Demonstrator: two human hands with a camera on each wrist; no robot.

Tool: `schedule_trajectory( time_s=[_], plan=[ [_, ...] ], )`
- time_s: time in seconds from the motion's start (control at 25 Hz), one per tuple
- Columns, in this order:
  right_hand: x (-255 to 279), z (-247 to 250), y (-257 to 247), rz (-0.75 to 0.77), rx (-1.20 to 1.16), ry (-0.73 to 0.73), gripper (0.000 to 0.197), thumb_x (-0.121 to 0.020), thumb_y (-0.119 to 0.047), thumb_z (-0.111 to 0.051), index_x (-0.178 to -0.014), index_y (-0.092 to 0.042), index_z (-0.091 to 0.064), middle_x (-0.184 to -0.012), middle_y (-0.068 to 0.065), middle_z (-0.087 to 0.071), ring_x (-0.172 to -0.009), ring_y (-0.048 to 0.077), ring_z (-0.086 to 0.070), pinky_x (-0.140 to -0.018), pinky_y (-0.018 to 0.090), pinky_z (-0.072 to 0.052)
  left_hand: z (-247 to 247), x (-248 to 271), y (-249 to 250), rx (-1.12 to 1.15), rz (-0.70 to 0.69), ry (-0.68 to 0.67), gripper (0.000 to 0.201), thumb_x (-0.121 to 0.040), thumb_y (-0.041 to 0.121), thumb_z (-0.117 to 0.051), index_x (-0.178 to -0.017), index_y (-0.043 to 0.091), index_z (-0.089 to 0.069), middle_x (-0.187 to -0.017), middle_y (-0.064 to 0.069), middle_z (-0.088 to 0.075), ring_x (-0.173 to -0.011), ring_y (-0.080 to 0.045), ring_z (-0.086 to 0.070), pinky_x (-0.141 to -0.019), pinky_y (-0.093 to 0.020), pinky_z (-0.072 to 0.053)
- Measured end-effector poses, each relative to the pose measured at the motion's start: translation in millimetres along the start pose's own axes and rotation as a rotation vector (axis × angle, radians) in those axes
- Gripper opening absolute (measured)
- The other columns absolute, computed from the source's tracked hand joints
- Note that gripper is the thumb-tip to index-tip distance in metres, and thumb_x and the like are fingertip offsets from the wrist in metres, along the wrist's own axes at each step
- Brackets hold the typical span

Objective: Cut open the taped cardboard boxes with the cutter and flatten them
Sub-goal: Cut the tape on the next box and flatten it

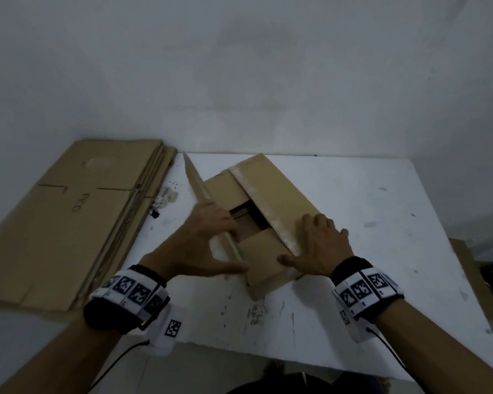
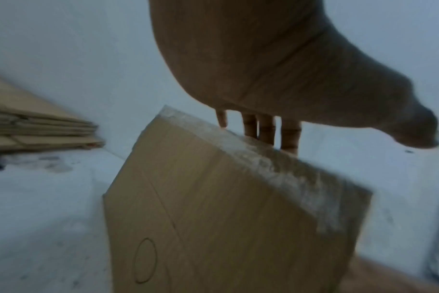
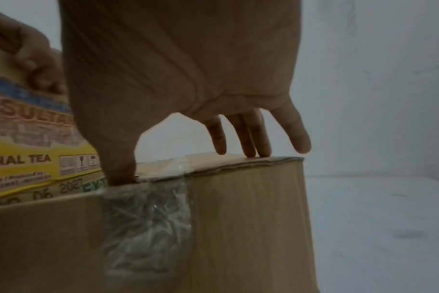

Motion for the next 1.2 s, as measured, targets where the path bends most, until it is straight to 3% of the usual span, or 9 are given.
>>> schedule_trajectory(
  time_s=[0.12, 0.28, 0.48, 0.6, 0.8, 0.88, 0.96, 1.08, 1.2],
  plan=[
    [-4, 6, -7, -0.042, -0.046, 0.029, 0.084, -0.07, -0.07, -0.064, -0.127, -0.016, -0.034, -0.126, 0.012, -0.046, -0.116, 0.033, -0.047, -0.09, 0.046, -0.044, 9, 15, -28, 0.088, 0.374, 0.102, 0.053, -0.092, 0.065, -0.052, -0.071, 0.019, -0.068, -0.06, 0.005, -0.058, -0.056, -0.012, -0.055, -0.06, -0.027, -0.044],
    [-2, 21, -10, 0.024, -0.119, 0.052, 0.061, -0.083, -0.066, -0.057, -0.116, -0.016, -0.047, -0.11, 0.012, -0.058, -0.097, 0.033, -0.058, -0.074, 0.035, -0.04, -19, 47, -79, 0.041, 0.758, -0.437, 0.058, -0.087, 0.065, -0.059, -0.125, 0.022, -0.055, -0.118, 0.0, -0.054, -0.105, -0.022, -0.057, -0.087, -0.036, -0.052],
    [15, 56, 30, -0.138, -0.957, 0.146, 0.037, -0.1, -0.047, -0.044, -0.084, -0.023, -0.067, -0.083, 0.003, -0.07, -0.08, 0.027, -0.063, -0.071, 0.036, -0.049, -48, 37, -87, 0.095, 0.83, -0.298, 0.033, -0.105, 0.038, -0.042, -0.078, 0.02, -0.051, -0.079, -0.004, -0.057, -0.077, -0.027, -0.057, -0.067, -0.037, -0.046],
    [21, 44, 70, -0.459, -1.416, 0.165, 0.037, -0.102, -0.04, -0.044, -0.099, -0.011, -0.067, -0.093, 0.014, -0.071, -0.084, 0.034, -0.068, -0.073, 0.043, -0.058, -44, 18, -91, 0.04, 0.959, -0.199, 0.045, -0.106, 0.026, -0.036, -0.063, 0.015, -0.036, -0.062, -0.005, -0.04, -0.056, -0.021, -0.039, -0.054, -0.03, -0.026],
    [13, -34, 114, -0.744, -1.026, 0.225, 0.036, -0.091, -0.03, -0.069, -0.114, -0.008, -0.053, -0.112, 0.029, -0.06, -0.089, 0.042, -0.064, -0.08, 0.054, -0.056, -47, -9, -102, -0.103, 1.056, -0.071, 0.037, -0.102, 0.021, -0.043, -0.067, 0.009, -0.043, -0.073, -0.012, -0.051, -0.067, -0.029, -0.053, -0.057, -0.031, -0.039],
    [9, -36, 107, -0.664, -0.713, 0.273, 0.047, -0.086, -0.027, -0.073, -0.123, -0.009, -0.051, -0.123, 0.03, -0.05, -0.111, 0.047, -0.051, -0.09, 0.055, -0.048, -48, -19, -97, -0.126, 1.085, -0.127, 0.021, -0.097, 0.023, -0.052, -0.104, 0.003, -0.053, -0.095, -0.017, -0.06, -0.084, -0.035, -0.061, -0.067, -0.035, -0.044],
    [5, -20, 88, -0.432, -0.436, 0.445, 0.046, -0.081, -0.021, -0.075, -0.122, -0.01, -0.058, -0.121, 0.028, -0.049, -0.112, 0.046, -0.046, -0.087, 0.055, -0.044, -51, -29, -94, -0.118, 1.028, -0.145, 0.05, -0.091, 0.025, -0.06, -0.134, 0.009, -0.04, -0.114, -0.016, -0.058, -0.099, -0.038, -0.061, -0.073, -0.039, -0.048],
    [-1, 8, 36, 0.118, -0.171, 0.608, 0.041, -0.073, -0.025, -0.067, -0.111, -0.012, -0.067, -0.117, 0.023, -0.057, -0.108, 0.043, -0.053, -0.088, 0.055, -0.047, -56, -50, -97, -0.23, 0.844, -0.099, 0.054, -0.087, 0.031, -0.06, -0.137, 0.02, -0.042, -0.131, -0.013, -0.05, -0.121, -0.037, -0.05, -0.089, -0.052, -0.051],
    [-9, 14, -16, 0.41, -0.194, 0.027, 0.058, -0.09, -0.05, -0.057, -0.139, -0.02, -0.049, -0.143, 0.012, -0.044, -0.136, 0.034, -0.038, -0.113, 0.062, -0.023, -66, -81, -102, -0.365, 0.748, -0.293, 0.08, -0.085, 0.033, -0.068, -0.152, 0.03, -0.025, -0.161, -0.016, -0.014, -0.149, -0.039, -0.012, -0.114, -0.064, -0.023]
  ],
)
Point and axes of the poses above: each hand's wrist, its own x-axis away from the middle knuckle, its own z-axis out of the back of the hand, y = z × x, the point moved 1 cm from there along -x, towards the middle knuckle
